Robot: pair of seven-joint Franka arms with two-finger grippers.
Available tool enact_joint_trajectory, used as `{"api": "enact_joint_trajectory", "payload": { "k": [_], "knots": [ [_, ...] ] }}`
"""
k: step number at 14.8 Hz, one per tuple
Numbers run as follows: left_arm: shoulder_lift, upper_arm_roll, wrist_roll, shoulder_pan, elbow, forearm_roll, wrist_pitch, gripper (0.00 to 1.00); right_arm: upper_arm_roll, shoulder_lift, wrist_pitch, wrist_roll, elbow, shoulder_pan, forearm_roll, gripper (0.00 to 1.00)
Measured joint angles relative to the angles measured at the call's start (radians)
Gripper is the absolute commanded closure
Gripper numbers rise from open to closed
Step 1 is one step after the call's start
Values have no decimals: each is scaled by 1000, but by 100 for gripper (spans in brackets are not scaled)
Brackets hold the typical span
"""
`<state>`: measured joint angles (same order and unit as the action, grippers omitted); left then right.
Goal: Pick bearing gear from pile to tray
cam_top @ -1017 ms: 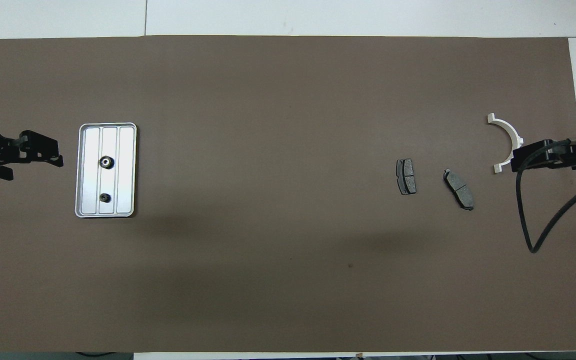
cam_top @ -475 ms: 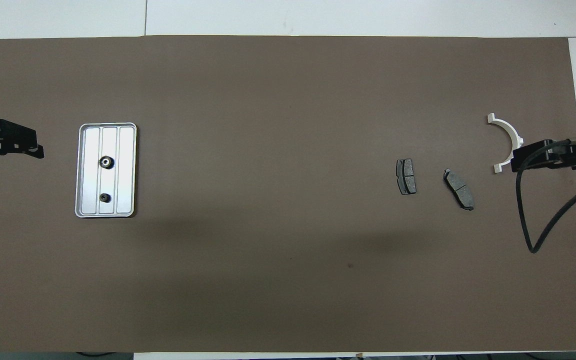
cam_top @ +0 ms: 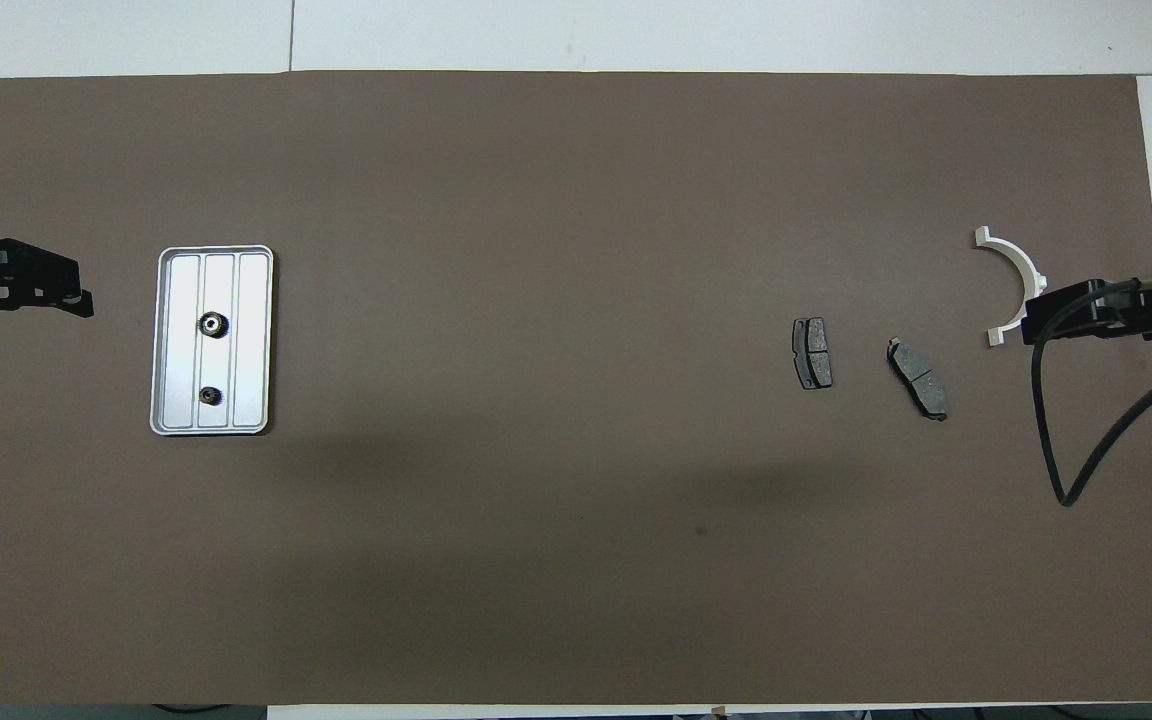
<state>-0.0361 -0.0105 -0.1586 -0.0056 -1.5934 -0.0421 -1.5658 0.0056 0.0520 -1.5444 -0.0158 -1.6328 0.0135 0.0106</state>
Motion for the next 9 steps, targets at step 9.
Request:
{"api": "enact_joint_trajectory", "payload": {
  "k": [9],
  "knots": [
    [0,1,55,0,0,19,0,0,0,0,0,0,0,0,0,0]
  ]
}}
